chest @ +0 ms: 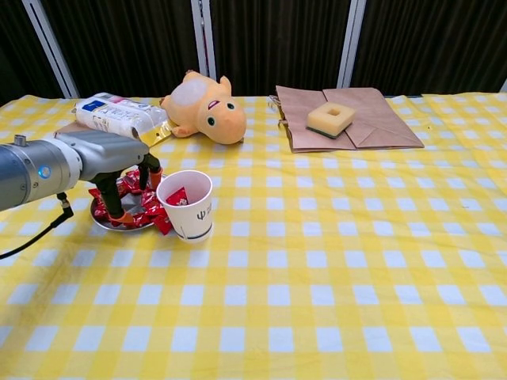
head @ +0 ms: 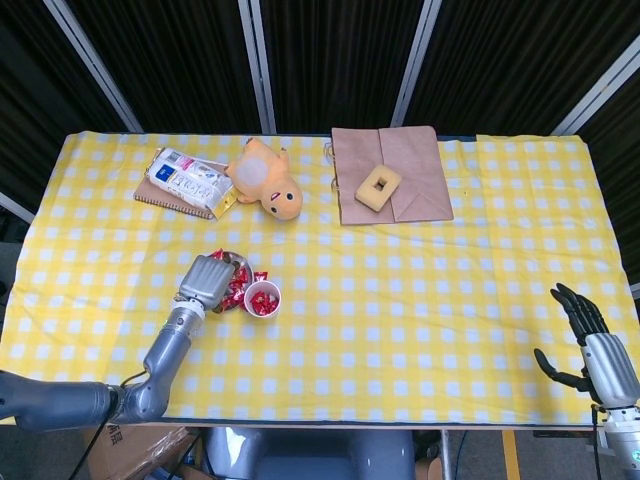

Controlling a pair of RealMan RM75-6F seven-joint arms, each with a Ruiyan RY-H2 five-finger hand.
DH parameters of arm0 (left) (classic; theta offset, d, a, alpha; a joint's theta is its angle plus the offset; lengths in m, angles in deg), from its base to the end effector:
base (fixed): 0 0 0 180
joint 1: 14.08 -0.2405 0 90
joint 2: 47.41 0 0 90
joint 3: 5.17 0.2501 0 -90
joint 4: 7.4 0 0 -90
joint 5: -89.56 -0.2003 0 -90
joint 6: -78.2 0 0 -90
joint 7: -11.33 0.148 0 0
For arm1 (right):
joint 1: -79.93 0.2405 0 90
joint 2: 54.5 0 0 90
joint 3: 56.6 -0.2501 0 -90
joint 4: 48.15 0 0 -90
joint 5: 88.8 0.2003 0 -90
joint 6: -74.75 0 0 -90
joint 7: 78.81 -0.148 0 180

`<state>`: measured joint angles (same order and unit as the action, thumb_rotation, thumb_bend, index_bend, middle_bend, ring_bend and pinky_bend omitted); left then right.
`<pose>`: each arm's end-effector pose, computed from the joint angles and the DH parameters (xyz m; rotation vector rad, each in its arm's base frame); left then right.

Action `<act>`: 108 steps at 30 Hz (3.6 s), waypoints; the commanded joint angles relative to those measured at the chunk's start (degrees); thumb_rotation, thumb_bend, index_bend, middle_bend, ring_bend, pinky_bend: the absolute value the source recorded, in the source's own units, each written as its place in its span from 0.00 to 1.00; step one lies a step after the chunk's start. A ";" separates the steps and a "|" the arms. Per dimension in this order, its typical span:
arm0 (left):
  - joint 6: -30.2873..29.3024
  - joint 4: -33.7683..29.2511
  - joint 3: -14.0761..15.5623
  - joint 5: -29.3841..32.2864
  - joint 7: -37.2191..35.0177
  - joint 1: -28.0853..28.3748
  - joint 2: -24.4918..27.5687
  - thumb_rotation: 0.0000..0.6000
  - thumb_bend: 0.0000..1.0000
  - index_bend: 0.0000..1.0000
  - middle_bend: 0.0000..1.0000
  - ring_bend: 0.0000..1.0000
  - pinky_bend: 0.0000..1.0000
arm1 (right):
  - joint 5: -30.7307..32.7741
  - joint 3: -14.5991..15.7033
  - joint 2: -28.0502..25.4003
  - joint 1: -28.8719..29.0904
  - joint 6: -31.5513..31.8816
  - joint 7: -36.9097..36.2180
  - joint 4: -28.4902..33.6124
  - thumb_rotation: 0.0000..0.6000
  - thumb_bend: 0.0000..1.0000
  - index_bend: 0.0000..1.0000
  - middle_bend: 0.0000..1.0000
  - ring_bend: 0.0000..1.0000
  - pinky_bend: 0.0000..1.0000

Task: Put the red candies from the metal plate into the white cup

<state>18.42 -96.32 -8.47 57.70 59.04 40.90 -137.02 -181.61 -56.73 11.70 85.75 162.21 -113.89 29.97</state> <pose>-0.1418 0.3472 -0.0254 -1.9077 -0.8226 -0.4593 -0.3267 -0.1822 0.1695 1.3481 -1.1862 1.2539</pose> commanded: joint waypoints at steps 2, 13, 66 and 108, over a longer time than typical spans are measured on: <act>0.28 0.88 -0.11 0.40 0.22 0.04 -0.56 1.00 0.25 0.30 0.31 0.91 0.94 | -0.09 0.03 -0.01 0.01 0.04 -0.06 0.00 1.00 0.42 0.00 0.00 0.00 0.00; 1.08 3.40 -0.05 1.98 0.84 -0.22 -1.93 1.00 0.25 0.31 0.32 0.91 0.93 | -0.17 0.12 -0.01 -0.02 0.04 0.12 0.09 1.00 0.42 0.00 0.00 0.00 0.00; -4.35 -16.05 -3.59 -9.86 -0.62 -0.39 6.82 1.00 0.44 0.48 0.56 0.91 0.93 | -0.06 0.09 -0.03 -0.08 0.00 0.32 0.50 1.00 0.42 0.00 0.00 0.00 0.00; -3.85 -12.03 -1.49 -2.87 -1.62 -1.26 8.73 1.00 0.30 0.35 0.39 0.91 0.93 | -0.06 0.13 -0.06 0.02 -0.18 0.15 0.51 1.00 0.42 0.00 0.00 0.00 0.00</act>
<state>14.03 -109.26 -10.37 54.43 57.66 39.84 -127.86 -181.68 -56.59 11.64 85.76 162.03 -113.74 30.47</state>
